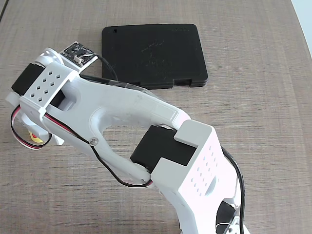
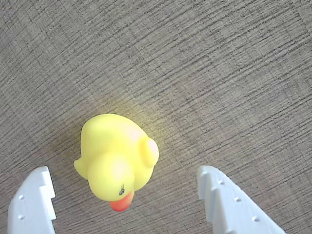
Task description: Grasp a duck and put it on the black surface.
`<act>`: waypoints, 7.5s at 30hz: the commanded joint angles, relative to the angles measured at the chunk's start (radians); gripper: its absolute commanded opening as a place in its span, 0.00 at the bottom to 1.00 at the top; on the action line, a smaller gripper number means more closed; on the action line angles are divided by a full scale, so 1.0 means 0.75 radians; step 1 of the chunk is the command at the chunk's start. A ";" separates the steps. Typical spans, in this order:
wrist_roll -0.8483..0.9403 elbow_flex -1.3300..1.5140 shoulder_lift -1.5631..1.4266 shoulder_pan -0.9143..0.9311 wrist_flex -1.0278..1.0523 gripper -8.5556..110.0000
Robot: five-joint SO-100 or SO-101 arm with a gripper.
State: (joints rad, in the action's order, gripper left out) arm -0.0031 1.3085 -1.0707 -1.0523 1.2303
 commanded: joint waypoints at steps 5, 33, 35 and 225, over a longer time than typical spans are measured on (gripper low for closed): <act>0.002 -0.082 0.027 -0.014 -0.014 0.33; 0.004 -0.170 0.090 -0.059 -0.016 0.20; 0.006 -0.170 0.090 -0.059 -0.016 0.20; 0.098 2.330 -3.056 1.475 0.033 0.30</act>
State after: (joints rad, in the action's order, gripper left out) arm 0.0644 3.0634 -3.2950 0.0644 1.2548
